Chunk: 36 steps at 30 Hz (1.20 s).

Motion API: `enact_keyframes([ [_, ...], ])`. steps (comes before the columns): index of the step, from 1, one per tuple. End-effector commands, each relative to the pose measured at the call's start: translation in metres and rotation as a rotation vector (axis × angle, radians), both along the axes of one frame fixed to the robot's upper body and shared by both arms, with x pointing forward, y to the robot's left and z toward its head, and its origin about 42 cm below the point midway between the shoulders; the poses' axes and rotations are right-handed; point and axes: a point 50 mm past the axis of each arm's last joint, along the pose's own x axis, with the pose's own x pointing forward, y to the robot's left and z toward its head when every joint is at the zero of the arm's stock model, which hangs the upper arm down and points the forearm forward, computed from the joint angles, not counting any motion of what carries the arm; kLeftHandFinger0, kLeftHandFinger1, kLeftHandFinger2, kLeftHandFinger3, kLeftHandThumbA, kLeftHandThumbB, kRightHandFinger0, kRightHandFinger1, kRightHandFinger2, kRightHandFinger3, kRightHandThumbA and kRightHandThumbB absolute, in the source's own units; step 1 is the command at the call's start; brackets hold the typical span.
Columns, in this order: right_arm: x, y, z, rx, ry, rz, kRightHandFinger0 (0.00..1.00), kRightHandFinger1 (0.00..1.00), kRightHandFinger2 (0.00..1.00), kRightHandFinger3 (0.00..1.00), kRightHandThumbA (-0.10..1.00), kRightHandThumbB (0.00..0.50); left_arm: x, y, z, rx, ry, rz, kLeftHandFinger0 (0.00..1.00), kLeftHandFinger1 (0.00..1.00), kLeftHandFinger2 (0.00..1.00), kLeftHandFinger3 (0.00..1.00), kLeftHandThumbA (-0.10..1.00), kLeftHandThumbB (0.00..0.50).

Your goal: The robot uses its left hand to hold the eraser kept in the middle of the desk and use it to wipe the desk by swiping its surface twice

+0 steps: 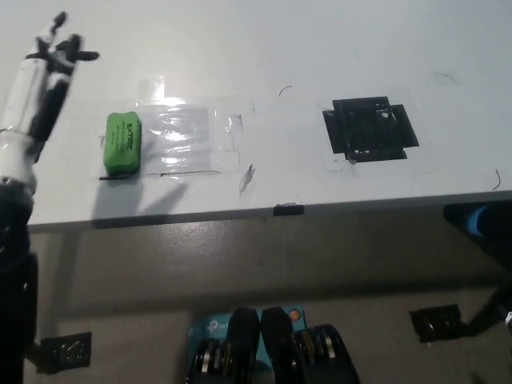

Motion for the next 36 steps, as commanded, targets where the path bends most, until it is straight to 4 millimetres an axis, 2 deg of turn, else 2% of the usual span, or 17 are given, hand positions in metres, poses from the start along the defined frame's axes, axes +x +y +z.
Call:
enact_keyframes([
  [1,0.003,-0.004,0.017,-0.002,-0.059,-0.010,0.88,0.96,0.95,0.95,1.00,0.226,0.068,0.021,0.034,1.080,-0.053,0.292,1.00,1.00,1.00,1.00,1.00,0.279],
  [2,0.003,-0.004,0.018,-0.003,-0.058,-0.011,0.88,0.96,0.94,0.94,1.00,0.224,0.070,0.019,0.031,1.136,-0.047,0.292,1.00,1.00,1.00,1.00,1.00,0.283],
  [5,0.002,-0.003,0.016,-0.002,-0.052,-0.008,0.88,0.96,0.95,0.94,1.00,0.222,0.085,0.015,0.013,1.348,-0.029,0.323,1.00,1.00,1.00,1.00,1.00,0.362],
  [6,0.000,-0.002,0.014,-0.007,-0.045,-0.006,0.89,0.96,0.95,0.95,1.00,0.213,0.089,0.008,0.004,1.519,-0.031,0.341,1.00,1.00,1.00,1.00,1.00,0.380],
  [7,0.000,-0.002,0.014,-0.009,-0.045,-0.006,0.89,0.96,0.95,0.95,1.00,0.213,0.089,0.007,0.003,1.554,-0.035,0.344,1.00,1.00,1.00,1.00,1.00,0.386],
  [8,-0.002,-0.002,0.013,-0.005,-0.039,-0.003,0.91,0.99,0.99,0.98,1.00,0.200,0.095,0.005,-0.006,1.651,-0.019,0.337,1.00,1.00,1.00,1.00,1.00,0.434],
  [11,-0.002,-0.001,0.015,-0.002,-0.037,-0.003,0.89,0.97,0.98,0.99,1.00,0.197,0.096,0.002,-0.019,1.743,0.011,0.298,1.00,1.00,1.00,1.00,1.00,0.487],
  [16,-0.002,-0.001,0.015,-0.024,-0.037,0.000,0.86,0.95,0.94,0.96,1.00,0.180,0.103,0.024,-0.056,1.910,0.028,0.288,1.00,1.00,1.00,1.00,1.00,0.500],
  [20,0.001,-0.002,0.017,-0.021,-0.042,0.001,0.85,0.94,0.93,0.94,1.00,0.185,0.099,0.032,-0.061,1.886,0.060,0.292,1.00,1.00,1.00,1.00,1.00,0.499],
  [21,0.001,-0.002,0.017,-0.017,-0.040,0.001,0.87,0.95,0.94,0.96,1.00,0.162,0.098,0.033,-0.066,1.845,0.058,0.295,1.00,1.00,1.00,1.00,1.00,0.486],
  [23,-0.001,-0.002,0.016,-0.013,-0.037,-0.002,0.87,0.96,0.94,0.96,1.00,0.162,0.098,0.032,-0.067,1.842,0.053,0.290,1.00,1.00,1.00,1.00,1.00,0.484],
  [25,0.000,-0.001,0.016,-0.007,-0.047,-0.006,0.84,0.93,0.90,0.90,1.00,0.195,0.098,0.030,-0.078,1.858,0.069,0.277,1.00,1.00,1.00,1.00,1.00,0.500],
  [27,0.000,-0.001,0.016,-0.014,-0.046,-0.006,0.83,0.92,0.89,0.90,1.00,0.219,0.098,0.031,-0.081,1.859,0.077,0.275,1.00,1.00,1.00,1.00,1.00,0.500],
  [30,0.001,-0.001,0.016,-0.016,-0.046,-0.003,0.83,0.93,0.90,0.90,1.00,0.221,0.096,0.036,-0.093,1.855,0.111,0.264,1.00,1.00,1.00,1.00,1.00,0.500],
  [31,0.002,0.000,0.018,-0.011,-0.051,-0.007,0.82,0.92,0.89,0.88,1.00,0.195,0.089,0.035,-0.102,1.794,0.173,0.252,1.00,1.00,1.00,1.00,1.00,0.500],
  [34,0.003,0.000,0.020,-0.016,-0.055,-0.002,0.83,0.91,0.87,0.87,1.00,0.194,0.082,0.037,-0.120,1.727,0.229,0.244,1.00,1.00,1.00,1.00,1.00,0.500],
  [36,0.003,0.001,0.020,-0.013,-0.056,0.001,0.84,0.91,0.87,0.87,1.00,0.177,0.067,0.034,-0.150,1.607,0.339,0.214,1.00,1.00,1.00,1.00,1.00,0.500],
])
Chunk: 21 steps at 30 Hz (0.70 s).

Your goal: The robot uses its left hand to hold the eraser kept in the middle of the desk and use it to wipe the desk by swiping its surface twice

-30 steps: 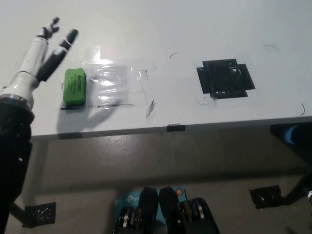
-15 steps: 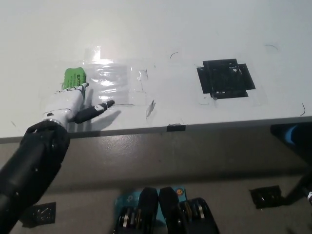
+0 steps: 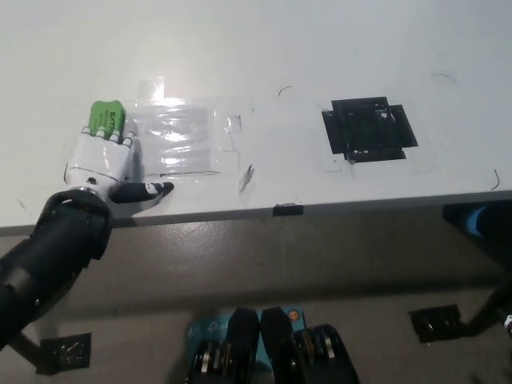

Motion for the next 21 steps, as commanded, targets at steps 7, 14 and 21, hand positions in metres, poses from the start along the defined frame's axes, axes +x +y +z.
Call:
enact_keyframes([
  [7,0.004,-0.003,0.020,-0.020,-0.063,-0.005,0.87,0.94,0.90,0.90,1.00,0.171,-0.041,0.017,-0.071,-0.227,0.123,0.110,1.00,1.00,1.00,1.00,1.00,0.500],
  [14,0.005,-0.004,0.022,-0.055,-0.082,0.000,0.85,0.91,0.87,0.87,1.00,0.187,-0.059,-0.029,-0.102,-0.832,0.129,0.101,1.00,1.00,1.00,1.00,1.00,0.420],
  [21,0.002,-0.006,0.021,-0.083,-0.075,-0.002,0.86,0.92,0.89,0.88,1.00,0.166,-0.068,-0.020,-0.111,-0.884,0.129,0.120,1.00,1.00,1.00,1.00,1.00,0.469],
])
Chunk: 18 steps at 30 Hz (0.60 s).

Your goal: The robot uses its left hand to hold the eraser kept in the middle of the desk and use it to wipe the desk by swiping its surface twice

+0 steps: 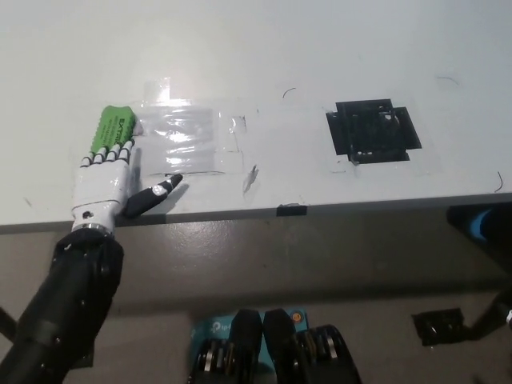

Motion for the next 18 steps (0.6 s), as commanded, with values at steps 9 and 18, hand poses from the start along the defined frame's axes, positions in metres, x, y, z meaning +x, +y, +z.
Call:
enact_keyframes([
  [9,0.004,-0.003,0.016,-0.073,-0.072,-0.006,0.86,0.91,0.87,0.85,1.00,0.178,-0.045,-0.004,-0.080,-0.172,0.312,-0.051,1.00,1.00,1.00,1.00,1.00,0.414],
  [18,0.011,-0.001,0.020,-0.065,-0.086,0.007,0.85,0.90,0.85,0.86,1.00,0.176,-0.048,-0.027,-0.093,0.166,0.479,-0.156,1.00,1.00,1.00,1.00,1.00,0.500],
])
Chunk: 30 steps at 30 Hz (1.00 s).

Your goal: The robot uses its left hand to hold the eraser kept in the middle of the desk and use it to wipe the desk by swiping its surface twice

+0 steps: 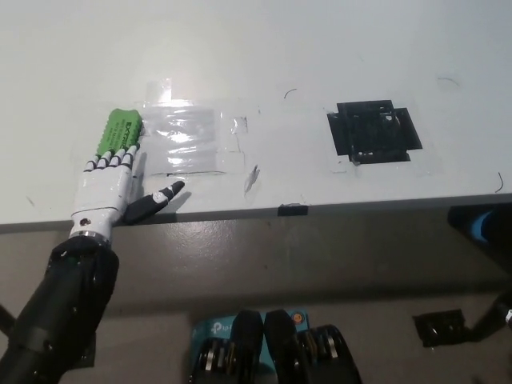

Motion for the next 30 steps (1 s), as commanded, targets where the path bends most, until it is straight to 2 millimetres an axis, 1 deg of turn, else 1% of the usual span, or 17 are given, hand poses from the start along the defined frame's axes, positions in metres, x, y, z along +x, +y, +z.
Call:
enact_keyframes([
  [1,0.010,-0.001,0.020,-0.053,-0.092,0.005,0.84,0.90,0.85,0.86,1.00,0.185,-0.043,-0.035,-0.090,0.158,0.485,-0.092,1.00,1.00,1.00,1.00,1.00,0.500],
  [6,0.015,0.000,0.023,-0.065,-0.097,0.024,0.85,0.90,0.86,0.84,1.00,0.192,-0.041,-0.057,-0.095,0.238,0.501,-0.140,1.00,1.00,1.00,1.00,1.00,0.500],
  [7,0.016,0.000,0.024,-0.076,-0.101,0.027,0.85,0.90,0.87,0.85,1.00,0.198,-0.040,-0.069,-0.096,0.270,0.495,-0.161,1.00,1.00,1.00,1.00,1.00,0.500],
  [8,0.017,0.000,0.024,-0.077,-0.101,0.031,0.86,0.91,0.87,0.86,1.00,0.201,-0.040,-0.072,-0.096,0.273,0.496,-0.164,1.00,1.00,1.00,1.00,1.00,0.500],
  [11,0.018,0.002,0.025,-0.071,-0.103,0.025,0.84,0.89,0.86,0.86,1.00,0.182,-0.035,-0.085,-0.092,0.258,0.504,-0.174,1.00,1.00,1.00,1.00,1.00,0.500],
  [13,0.019,0.003,0.025,-0.058,-0.096,0.027,0.86,0.91,0.87,0.87,1.00,0.181,-0.031,-0.097,-0.089,0.195,0.513,-0.183,1.00,1.00,1.00,1.00,1.00,0.500],
  [16,0.020,0.004,0.026,-0.065,-0.100,0.033,0.86,0.90,0.87,0.87,1.00,0.185,-0.032,-0.107,-0.088,0.157,0.516,-0.199,1.00,1.00,1.00,1.00,1.00,0.491],
  [18,0.021,0.005,0.027,-0.060,-0.103,0.034,0.86,0.91,0.87,0.87,1.00,0.199,-0.033,-0.119,-0.090,0.119,0.530,-0.204,1.00,1.00,1.00,1.00,1.00,0.500],
  [20,0.022,0.007,0.027,-0.073,-0.094,0.032,0.85,0.90,0.86,0.86,1.00,0.213,-0.034,-0.131,-0.089,0.039,0.543,-0.216,1.00,1.00,1.00,1.00,1.00,0.486],
  [21,0.022,0.008,0.028,-0.069,-0.095,0.031,0.84,0.88,0.84,0.84,1.00,0.234,-0.034,-0.145,-0.088,-0.008,0.543,-0.238,1.00,1.00,1.00,1.00,1.00,0.472],
  [22,0.023,0.009,0.028,-0.069,-0.095,0.033,0.84,0.88,0.84,0.84,1.00,0.235,-0.034,-0.145,-0.088,-0.014,0.543,-0.238,1.00,1.00,1.00,1.00,1.00,0.471],
  [23,0.024,0.010,0.028,-0.065,-0.097,0.036,0.84,0.88,0.84,0.84,1.00,0.228,-0.035,-0.151,-0.087,-0.041,0.535,-0.245,1.00,1.00,1.00,1.00,1.00,0.473],
  [24,0.026,0.012,0.029,-0.067,-0.100,0.040,0.83,0.87,0.84,0.84,1.00,0.235,-0.035,-0.167,-0.084,-0.074,0.528,-0.265,1.00,1.00,1.00,1.00,1.00,0.489],
  [26,0.027,0.014,0.028,-0.068,-0.101,0.045,0.83,0.87,0.83,0.83,1.00,0.240,-0.035,-0.173,-0.083,-0.083,0.525,-0.276,1.00,1.00,1.00,1.00,1.00,0.500],
  [27,0.028,0.015,0.028,-0.075,-0.100,0.044,0.83,0.88,0.84,0.83,1.00,0.230,-0.036,-0.184,-0.082,-0.097,0.525,-0.293,1.00,1.00,1.00,1.00,1.00,0.500],
  [29,0.028,0.015,0.029,-0.083,-0.101,0.037,0.83,0.87,0.84,0.83,1.00,0.224,-0.037,-0.194,-0.078,-0.112,0.538,-0.307,1.00,1.00,1.00,1.00,1.00,0.498],
  [30,0.031,0.017,0.030,-0.098,-0.097,0.033,0.83,0.88,0.84,0.83,1.00,0.207,-0.037,-0.202,-0.076,-0.136,0.540,-0.315,1.00,1.00,1.00,1.00,1.00,0.500],
])
